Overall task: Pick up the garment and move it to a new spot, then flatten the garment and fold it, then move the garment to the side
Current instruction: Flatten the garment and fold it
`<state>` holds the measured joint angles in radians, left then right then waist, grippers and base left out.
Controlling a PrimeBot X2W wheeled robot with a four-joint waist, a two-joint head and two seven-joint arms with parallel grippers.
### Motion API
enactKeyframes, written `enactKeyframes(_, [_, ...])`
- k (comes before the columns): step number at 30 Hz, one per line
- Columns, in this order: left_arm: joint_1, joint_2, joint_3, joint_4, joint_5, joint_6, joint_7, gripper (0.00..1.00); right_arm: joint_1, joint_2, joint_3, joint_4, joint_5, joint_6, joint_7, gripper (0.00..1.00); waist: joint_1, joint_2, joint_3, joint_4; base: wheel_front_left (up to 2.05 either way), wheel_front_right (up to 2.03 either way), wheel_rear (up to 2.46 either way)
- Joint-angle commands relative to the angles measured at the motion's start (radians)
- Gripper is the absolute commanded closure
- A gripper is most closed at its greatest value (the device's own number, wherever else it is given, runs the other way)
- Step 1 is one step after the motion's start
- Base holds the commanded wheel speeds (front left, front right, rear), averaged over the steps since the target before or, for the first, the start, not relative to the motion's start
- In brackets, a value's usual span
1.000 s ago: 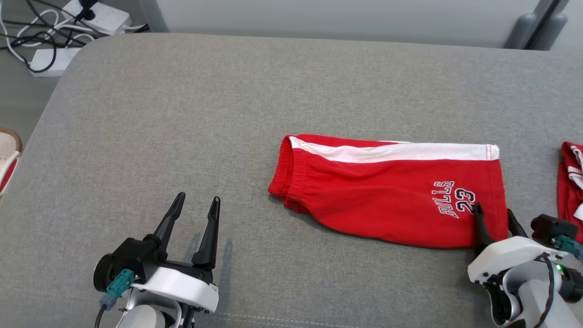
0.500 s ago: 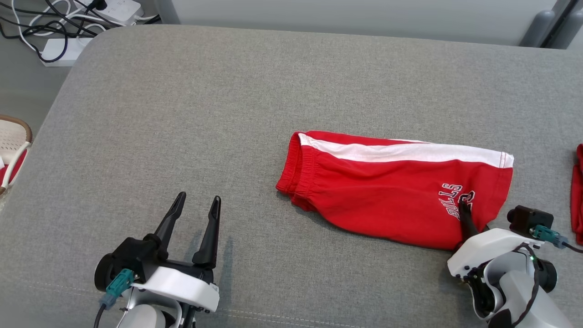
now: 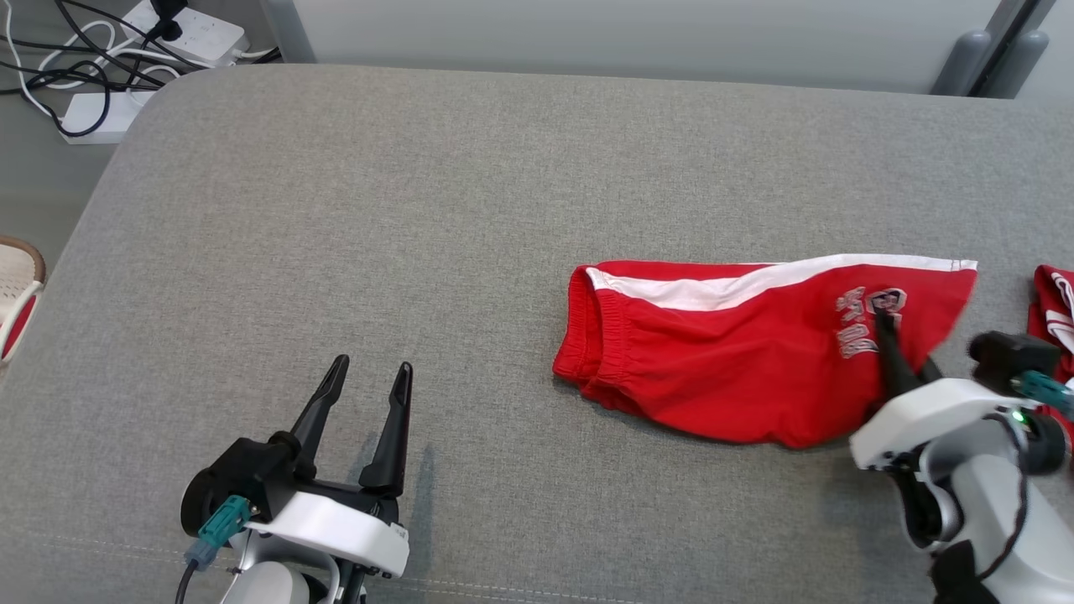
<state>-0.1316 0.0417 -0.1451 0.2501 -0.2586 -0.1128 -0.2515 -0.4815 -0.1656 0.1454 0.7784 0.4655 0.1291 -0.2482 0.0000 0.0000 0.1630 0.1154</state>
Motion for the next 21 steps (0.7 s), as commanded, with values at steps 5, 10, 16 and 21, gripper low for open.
enactKeyframes(5, [-0.021, 0.009, 0.014, -0.020, -0.030, 0.010, -0.010, 0.00, -0.013, 0.001, 0.157, -0.130, 0.021, 0.002, 0.024, 1.00, 0.0000, 0.0000, -0.006, 0.006, 0.00, 0.00, 0.00])
enactKeyframes(10, [-0.019, 0.009, -0.008, -0.016, -0.048, 0.013, -0.010, 0.00, -0.038, 0.008, 0.298, -0.211, 0.053, 0.002, 0.100, 1.00, 0.0000, 0.0000, -0.009, 0.030, 0.00, 0.00, 0.00])
enactKeyframes(16, [-0.019, 0.009, -0.039, -0.014, -0.073, 0.019, -0.010, 0.00, -0.097, 0.015, 0.395, -0.196, 0.062, 0.002, 0.154, 1.00, 0.0000, 0.0000, -0.003, 0.073, 0.00, 0.00, 0.00])
enactKeyframes(21, [-0.021, 0.009, -0.060, -0.013, -0.102, 0.025, -0.010, 0.00, -0.139, 0.018, 0.439, -0.139, 0.065, 0.002, 0.166, 1.00, 0.0000, 0.0000, 0.007, 0.113, 0.00, 0.00, 0.00])
